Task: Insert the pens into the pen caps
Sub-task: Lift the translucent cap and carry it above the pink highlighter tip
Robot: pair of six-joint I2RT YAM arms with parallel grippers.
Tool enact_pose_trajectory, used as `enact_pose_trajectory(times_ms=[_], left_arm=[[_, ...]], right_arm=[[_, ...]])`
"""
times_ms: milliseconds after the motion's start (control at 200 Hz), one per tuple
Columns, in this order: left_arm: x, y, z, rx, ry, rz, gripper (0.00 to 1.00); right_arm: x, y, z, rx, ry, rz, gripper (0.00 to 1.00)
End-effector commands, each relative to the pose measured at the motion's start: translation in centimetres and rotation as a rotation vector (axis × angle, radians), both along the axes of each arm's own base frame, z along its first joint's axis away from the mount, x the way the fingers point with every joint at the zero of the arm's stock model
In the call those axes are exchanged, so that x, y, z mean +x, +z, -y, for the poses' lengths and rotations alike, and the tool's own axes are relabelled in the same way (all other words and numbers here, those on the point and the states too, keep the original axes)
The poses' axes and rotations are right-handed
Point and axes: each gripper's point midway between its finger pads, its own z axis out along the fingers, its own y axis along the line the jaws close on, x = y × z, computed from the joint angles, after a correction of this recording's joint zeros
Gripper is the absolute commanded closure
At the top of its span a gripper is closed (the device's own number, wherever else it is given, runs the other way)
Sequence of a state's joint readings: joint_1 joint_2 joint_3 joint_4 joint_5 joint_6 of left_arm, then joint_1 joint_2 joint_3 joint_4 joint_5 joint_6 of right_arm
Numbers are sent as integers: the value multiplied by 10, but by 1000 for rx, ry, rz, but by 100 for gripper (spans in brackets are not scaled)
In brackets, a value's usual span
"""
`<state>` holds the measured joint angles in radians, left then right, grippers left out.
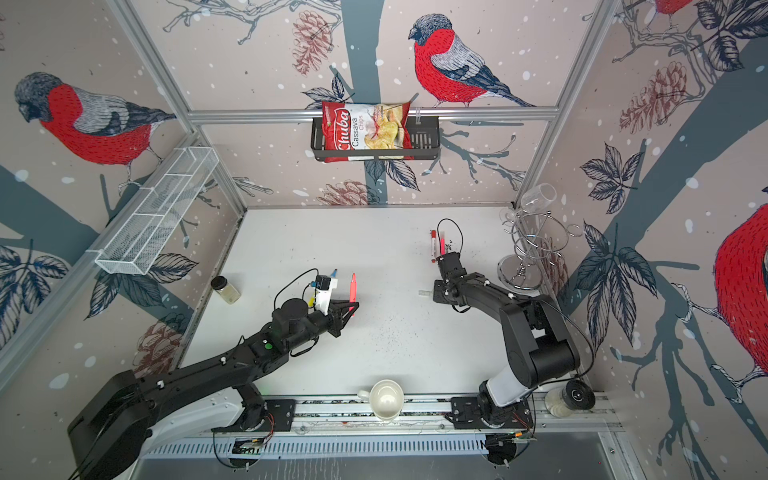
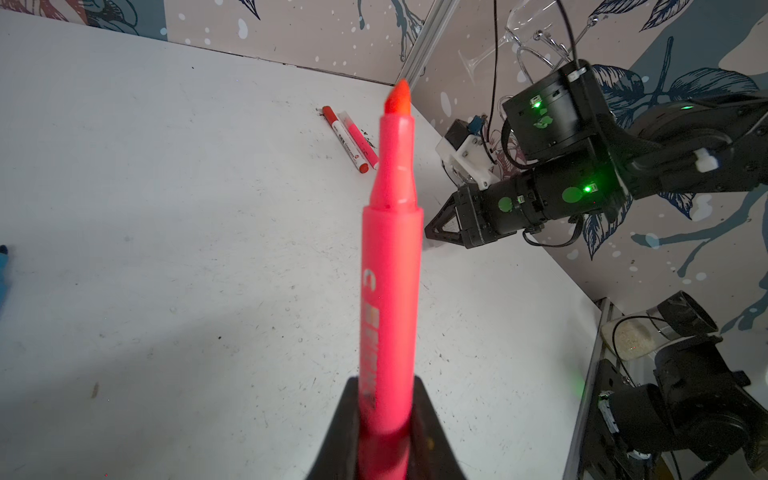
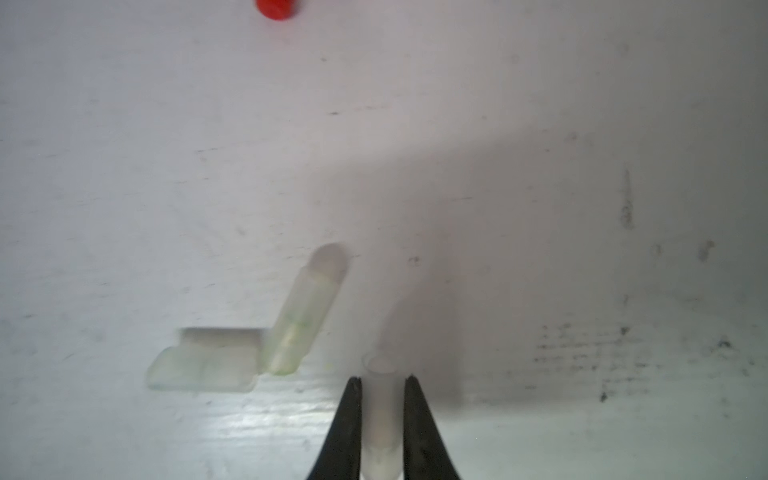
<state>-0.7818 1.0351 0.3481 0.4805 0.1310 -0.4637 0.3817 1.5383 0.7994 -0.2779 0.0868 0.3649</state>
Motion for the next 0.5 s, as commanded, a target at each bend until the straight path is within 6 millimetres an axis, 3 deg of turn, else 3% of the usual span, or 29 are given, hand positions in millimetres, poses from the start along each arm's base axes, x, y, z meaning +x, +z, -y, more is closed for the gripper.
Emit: enact_pose_trajectory(times_ms=[0, 205, 250, 365, 495], left_arm=[[-2, 9, 5, -22, -32, 28, 98], [-7, 19, 10, -65, -67, 34, 98], [-8, 22, 12, -81, -76, 36, 98], [-12, 29, 16, -106, -89, 45, 98], [-18, 37, 26, -138, -113, 58, 97]], right_arm=[[5, 27, -26, 97, 78, 90, 90], [0, 105, -67, 377, 217, 302, 92], [-6, 130, -75, 451, 252, 372, 91], [-19, 175, -86, 597, 320, 496, 89], [-35, 212, -97, 733, 396, 589, 87]])
